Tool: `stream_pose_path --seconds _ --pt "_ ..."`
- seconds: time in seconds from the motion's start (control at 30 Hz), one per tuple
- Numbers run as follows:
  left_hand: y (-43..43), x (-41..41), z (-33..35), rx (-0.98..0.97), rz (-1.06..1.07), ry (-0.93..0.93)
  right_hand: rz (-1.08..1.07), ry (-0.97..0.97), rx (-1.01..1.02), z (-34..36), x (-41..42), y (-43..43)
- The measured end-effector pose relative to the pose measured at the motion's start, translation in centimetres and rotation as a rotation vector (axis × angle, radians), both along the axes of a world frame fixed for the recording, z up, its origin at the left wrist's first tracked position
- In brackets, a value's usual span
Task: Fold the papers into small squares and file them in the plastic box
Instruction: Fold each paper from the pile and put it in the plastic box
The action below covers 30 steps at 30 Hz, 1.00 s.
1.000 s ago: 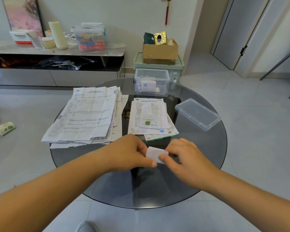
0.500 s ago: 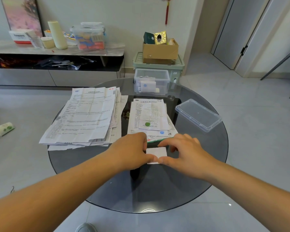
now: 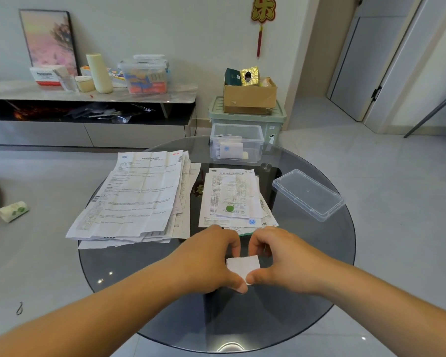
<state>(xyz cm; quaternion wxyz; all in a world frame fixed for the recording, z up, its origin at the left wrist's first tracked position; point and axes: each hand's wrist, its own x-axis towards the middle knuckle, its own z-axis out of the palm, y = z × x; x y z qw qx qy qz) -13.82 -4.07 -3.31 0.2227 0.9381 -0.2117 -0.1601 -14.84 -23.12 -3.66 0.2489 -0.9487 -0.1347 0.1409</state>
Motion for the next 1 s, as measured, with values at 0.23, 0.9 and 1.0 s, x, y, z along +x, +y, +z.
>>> stream_pose_path --seconds 0.23,0.9,1.0 --pt "0.0 0.4 -0.1 -0.087 -0.003 -0.045 -0.027 0.045 0.221 -0.1 -0.2 0.0" --pt "0.4 28.2 3.7 0.375 -0.11 -0.639 -0.325 -0.521 0.193 6.1 28.8 0.2" --pt "0.0 30.4 2.6 0.462 -0.209 -0.671 -0.309 -0.548 0.054 5.2 31.5 0.6"
